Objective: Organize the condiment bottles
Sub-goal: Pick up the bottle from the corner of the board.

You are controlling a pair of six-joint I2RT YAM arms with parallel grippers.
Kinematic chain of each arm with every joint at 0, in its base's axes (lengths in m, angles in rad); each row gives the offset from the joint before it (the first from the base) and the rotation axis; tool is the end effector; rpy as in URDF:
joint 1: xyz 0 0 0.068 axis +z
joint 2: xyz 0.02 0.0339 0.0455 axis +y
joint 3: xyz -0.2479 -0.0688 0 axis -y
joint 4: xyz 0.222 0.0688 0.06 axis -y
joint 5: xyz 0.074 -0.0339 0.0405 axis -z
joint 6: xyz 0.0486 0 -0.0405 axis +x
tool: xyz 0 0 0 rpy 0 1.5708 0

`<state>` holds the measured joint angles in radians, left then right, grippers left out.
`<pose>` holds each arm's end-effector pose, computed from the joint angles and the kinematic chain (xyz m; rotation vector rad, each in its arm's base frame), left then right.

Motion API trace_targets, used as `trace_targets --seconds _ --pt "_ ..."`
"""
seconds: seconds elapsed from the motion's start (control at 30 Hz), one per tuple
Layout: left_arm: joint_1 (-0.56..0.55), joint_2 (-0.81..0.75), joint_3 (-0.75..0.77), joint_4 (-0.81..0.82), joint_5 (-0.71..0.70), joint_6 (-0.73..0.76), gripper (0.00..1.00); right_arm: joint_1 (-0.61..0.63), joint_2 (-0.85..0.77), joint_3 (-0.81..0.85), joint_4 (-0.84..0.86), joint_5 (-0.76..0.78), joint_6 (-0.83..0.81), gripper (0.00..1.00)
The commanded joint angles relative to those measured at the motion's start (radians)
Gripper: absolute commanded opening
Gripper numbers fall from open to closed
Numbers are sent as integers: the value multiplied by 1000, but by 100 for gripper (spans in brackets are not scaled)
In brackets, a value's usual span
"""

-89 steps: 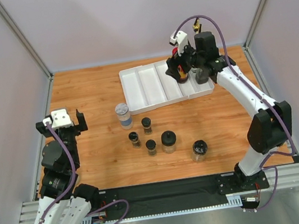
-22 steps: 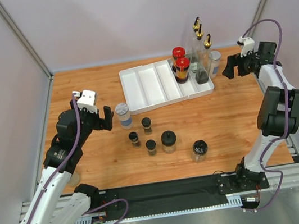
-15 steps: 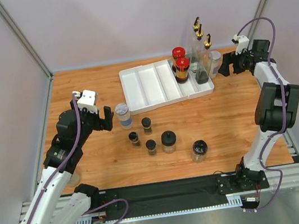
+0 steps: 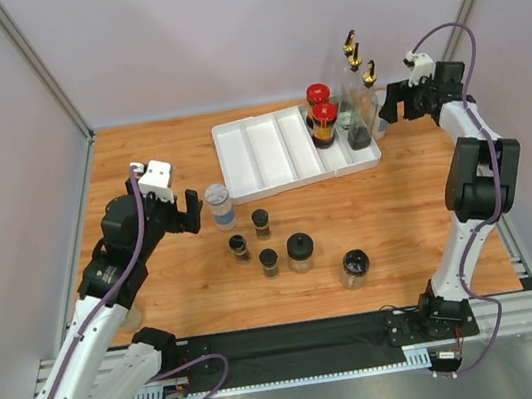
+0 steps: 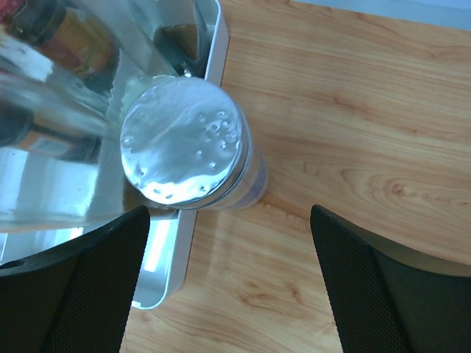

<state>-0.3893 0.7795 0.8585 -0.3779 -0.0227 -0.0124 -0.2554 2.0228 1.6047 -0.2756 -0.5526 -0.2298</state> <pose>0.1645 -0.0663 0.3290 0.3363 1.8471 -0.2556 0.4363 -0.0875 0.2274 -0.2581 2.1515 0.3492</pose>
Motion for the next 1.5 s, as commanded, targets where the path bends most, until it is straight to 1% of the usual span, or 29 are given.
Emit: trace_targets --seconds 0.0,0.43,0.8,1.2,1.33,1.37,1.43,1.47 --pt "7 3 -6 7 9 11 100 4 25 64 55 22 53 91" --pt "6 18 -4 5 3 11 100 24 97 139 87 23 95 91" --pt "7 32 -3 4 3 32 100 36 157 199 107 56 95 91" --pt "6 44 -1 0 1 32 100 51 188 235 124 69 87 90" --pt "7 46 -1 2 1 34 100 51 195 251 124 66 87 85" --pt "6 47 -1 -1 1 32 100 51 197 259 124 60 87 81" --pt "7 47 -1 0 1 32 100 51 201 267 124 56 87 78" --pt "6 47 -1 0 1 32 100 51 203 268 121 54 89 74"
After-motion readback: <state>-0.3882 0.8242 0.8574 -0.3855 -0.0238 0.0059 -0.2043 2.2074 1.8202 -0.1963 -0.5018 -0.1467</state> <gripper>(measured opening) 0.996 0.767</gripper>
